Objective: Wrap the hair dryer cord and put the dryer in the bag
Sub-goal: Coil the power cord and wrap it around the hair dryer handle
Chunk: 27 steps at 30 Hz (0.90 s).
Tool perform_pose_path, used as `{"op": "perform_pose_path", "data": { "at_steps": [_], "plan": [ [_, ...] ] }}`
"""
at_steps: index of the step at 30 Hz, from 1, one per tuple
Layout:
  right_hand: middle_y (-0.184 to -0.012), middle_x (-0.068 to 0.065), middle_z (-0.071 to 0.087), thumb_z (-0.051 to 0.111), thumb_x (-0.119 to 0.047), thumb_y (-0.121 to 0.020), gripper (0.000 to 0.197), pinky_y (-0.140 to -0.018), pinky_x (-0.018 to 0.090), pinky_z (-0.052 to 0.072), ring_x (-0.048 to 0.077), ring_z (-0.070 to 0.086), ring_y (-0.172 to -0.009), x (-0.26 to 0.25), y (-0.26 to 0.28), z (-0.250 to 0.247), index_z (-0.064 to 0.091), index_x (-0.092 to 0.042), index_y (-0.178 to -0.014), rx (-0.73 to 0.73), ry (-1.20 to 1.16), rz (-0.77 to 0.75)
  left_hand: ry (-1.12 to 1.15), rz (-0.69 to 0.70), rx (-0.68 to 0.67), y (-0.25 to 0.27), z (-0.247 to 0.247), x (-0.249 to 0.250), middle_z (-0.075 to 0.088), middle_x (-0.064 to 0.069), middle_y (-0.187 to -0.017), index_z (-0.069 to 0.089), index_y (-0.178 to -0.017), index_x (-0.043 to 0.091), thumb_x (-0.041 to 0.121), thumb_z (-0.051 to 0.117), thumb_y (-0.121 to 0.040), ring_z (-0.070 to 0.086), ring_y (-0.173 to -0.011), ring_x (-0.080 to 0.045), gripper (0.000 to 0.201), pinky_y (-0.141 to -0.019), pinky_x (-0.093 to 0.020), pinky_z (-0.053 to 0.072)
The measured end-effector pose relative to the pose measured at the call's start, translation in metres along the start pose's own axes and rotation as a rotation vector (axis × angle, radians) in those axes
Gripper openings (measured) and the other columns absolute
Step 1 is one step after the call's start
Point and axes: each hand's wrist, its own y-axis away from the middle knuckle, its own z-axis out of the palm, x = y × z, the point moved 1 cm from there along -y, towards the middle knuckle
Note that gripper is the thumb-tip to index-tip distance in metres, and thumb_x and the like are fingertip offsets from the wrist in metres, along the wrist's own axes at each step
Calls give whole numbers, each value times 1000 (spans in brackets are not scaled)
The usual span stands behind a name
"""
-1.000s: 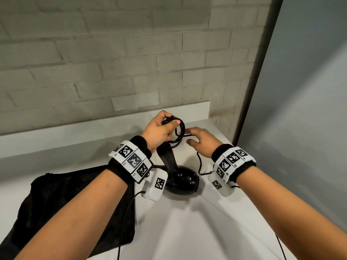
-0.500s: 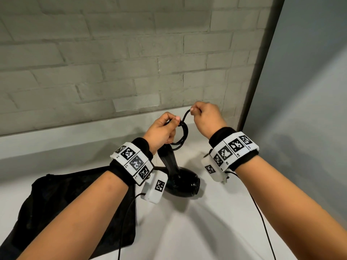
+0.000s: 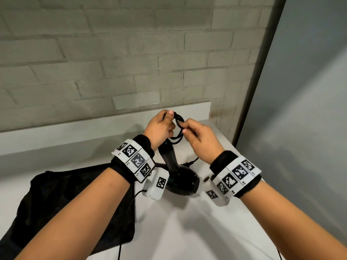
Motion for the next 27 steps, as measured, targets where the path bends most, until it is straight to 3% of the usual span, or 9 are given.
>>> {"op": "perform_pose_path", "data": {
  "at_steps": [4,8,10,13,15,17,19,24,27],
  "plan": [
    [-66,-27,42,47,1,-90,18,-58,1,36,-15,53,-60,6,6,10,61,2,-101,34,-16,13,-11,-23,6,-1,0,-3,30,5,-49,44,-74,16,28,37,-97,25,-37,-3,27,-39,-14,24],
    [-63,-25,43,49,1,-89,15,-57,2,36,-12,53,-59,9,8,15,62,2,-96,26,-15,-5,-36,-36,33,0,-1,-5,39,13,-36,50,-77,12,24,55,-89,29,-34,-3,18,-35,-13,27],
    [-70,-25,49,52,-2,-89,18,-62,-1,37,-13,54,-63,10,7,11,64,-1,-101,17,-3,-5,-36,-32,41,0,-1,-5,39,13,-35,50,-76,13,21,56,-89,29,-32,-2,16,-34,-13,27],
    [-88,-12,60,51,-17,-90,22,-73,1,38,-6,52,-79,17,6,-2,67,-8,-103,-11,97,-18,22,-50,43,0,0,-3,34,14,-35,49,-73,14,19,53,-91,27,-33,-1,19,-34,-13,25],
    [-94,-6,61,44,-18,-93,26,-74,1,39,1,55,-83,32,6,-13,65,-9,-104,32,70,58,45,-55,48,1,-1,-2,32,15,-36,49,-71,14,18,52,-91,26,-34,-2,21,-35,-13,24],
    [-94,-1,59,43,-8,-93,24,-68,0,38,5,55,-80,51,8,-22,62,-9,-107,54,81,179,53,-56,46,2,-1,-2,31,15,-37,49,-70,14,18,52,-91,26,-35,-2,22,-35,-12,24],
    [-98,6,59,42,-1,-91,27,-70,8,35,14,51,-82,72,11,-27,61,-9,-108,-42,245,289,66,-55,38,2,-1,-2,31,15,-37,48,-70,14,18,51,-92,26,-35,-2,23,-35,-12,23],
    [-123,8,53,41,9,-83,45,-99,31,42,25,52,-115,110,26,-14,60,-20,-113,-518,540,450,104,-60,35,0,-1,-2,31,11,-45,48,-70,15,17,49,-93,25,-36,-2,22,-34,-12,22],
    [-122,3,56,57,-3,-81,35,-96,29,45,20,54,-110,115,33,-6,59,-19,-112,-556,454,525,124,-57,50,-2,-1,-2,29,8,-48,48,-72,15,14,46,-94,26,-37,-2,22,-34,-12,22]
  ]
}}
